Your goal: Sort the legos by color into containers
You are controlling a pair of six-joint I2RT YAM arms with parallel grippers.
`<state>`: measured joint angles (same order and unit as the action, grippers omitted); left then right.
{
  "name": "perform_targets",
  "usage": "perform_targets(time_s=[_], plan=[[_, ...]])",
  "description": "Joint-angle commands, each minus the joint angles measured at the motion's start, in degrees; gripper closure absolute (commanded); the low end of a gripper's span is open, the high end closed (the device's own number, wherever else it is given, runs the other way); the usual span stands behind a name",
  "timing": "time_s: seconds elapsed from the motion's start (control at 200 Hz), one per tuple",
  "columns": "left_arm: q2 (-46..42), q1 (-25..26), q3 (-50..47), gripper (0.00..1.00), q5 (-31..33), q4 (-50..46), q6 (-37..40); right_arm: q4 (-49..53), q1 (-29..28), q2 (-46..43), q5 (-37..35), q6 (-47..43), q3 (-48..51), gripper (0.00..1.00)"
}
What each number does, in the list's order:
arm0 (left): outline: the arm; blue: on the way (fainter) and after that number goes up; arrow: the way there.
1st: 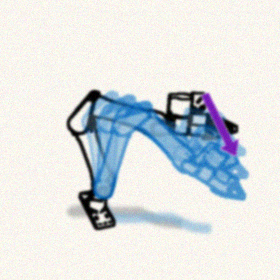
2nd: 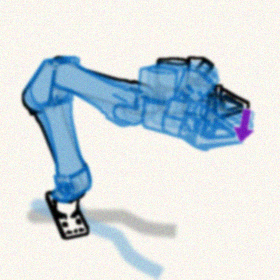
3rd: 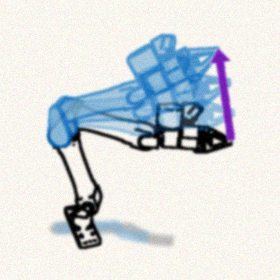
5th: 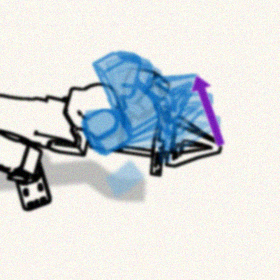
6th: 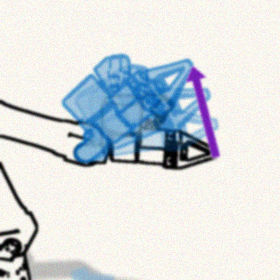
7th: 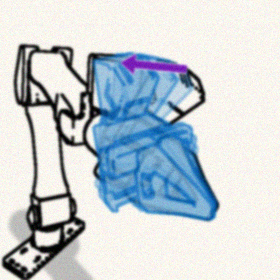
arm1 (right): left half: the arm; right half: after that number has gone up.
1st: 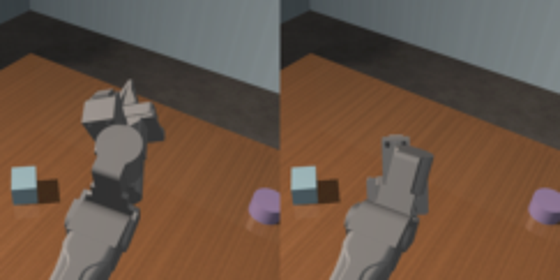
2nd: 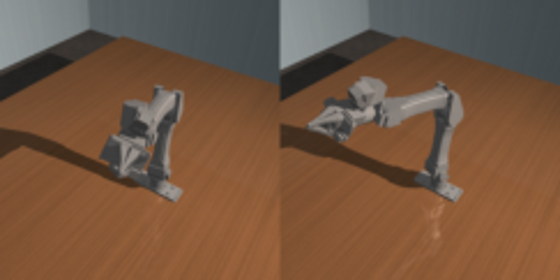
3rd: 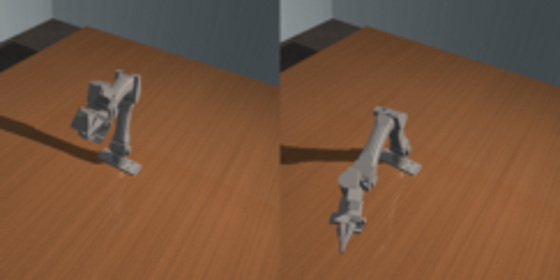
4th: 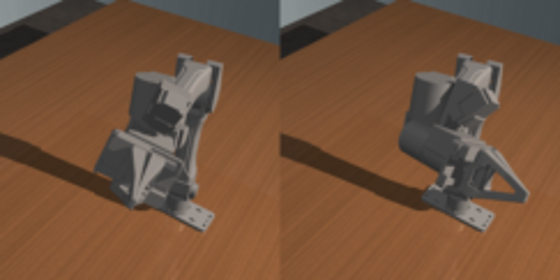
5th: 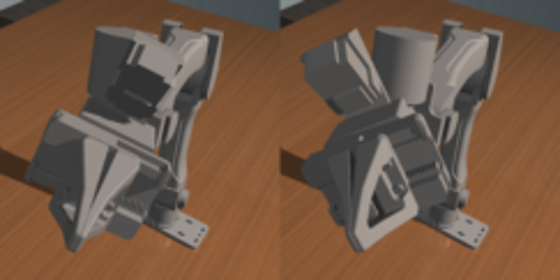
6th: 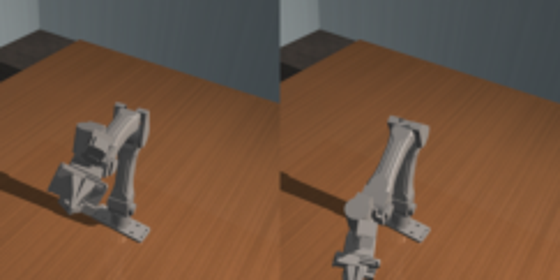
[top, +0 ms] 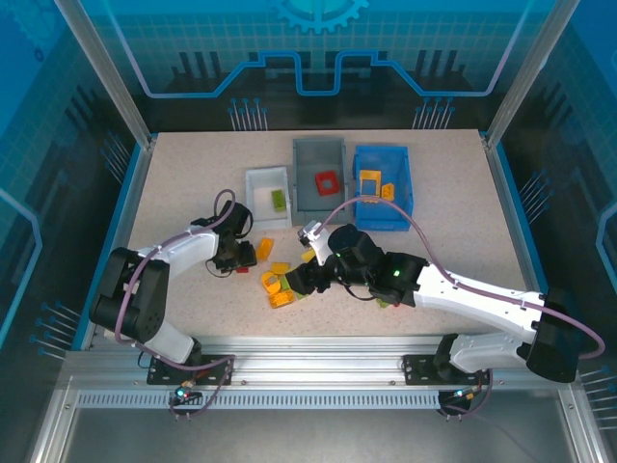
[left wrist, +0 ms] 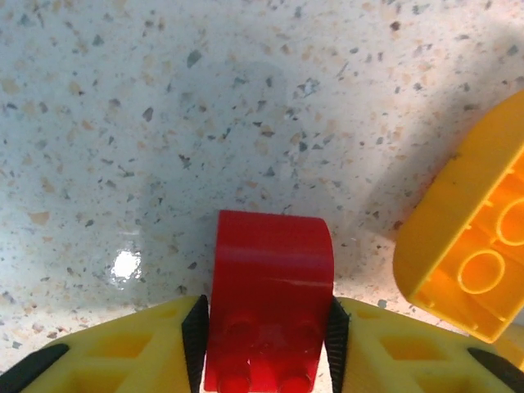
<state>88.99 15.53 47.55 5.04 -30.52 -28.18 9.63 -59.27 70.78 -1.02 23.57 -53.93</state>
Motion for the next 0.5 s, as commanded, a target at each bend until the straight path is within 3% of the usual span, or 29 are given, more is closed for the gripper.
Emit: perform_targets(time_s=[0.0, 0.25, 0.395, 0.495], plan=[[0.52, -0.50, -0.77, 0.58, -0.34, -0.39, -1.84, -1.86, -0.50, 0.26, -0.33, 1.28, 0.15, 0.34], [-1.77, 0.25, -0.87, 0.67, 2.37, -1.39, -3.72, -0.92, -0.41, -0.56, -2.04, 1.07, -0.26, 0.35], [-8.21, 5.85, 6.52, 0.66, 8.18, -8.82, -1.98, 0.65, 0.67, -5.14, -10.20, 3.09, 0.77, 0.36], [-8.76, 10.96, 14.80, 0.66, 10.26, -13.01, -1.71, -0.39, 4.52, -10.03, -15.76, 7.32, 3.21, 0.36]])
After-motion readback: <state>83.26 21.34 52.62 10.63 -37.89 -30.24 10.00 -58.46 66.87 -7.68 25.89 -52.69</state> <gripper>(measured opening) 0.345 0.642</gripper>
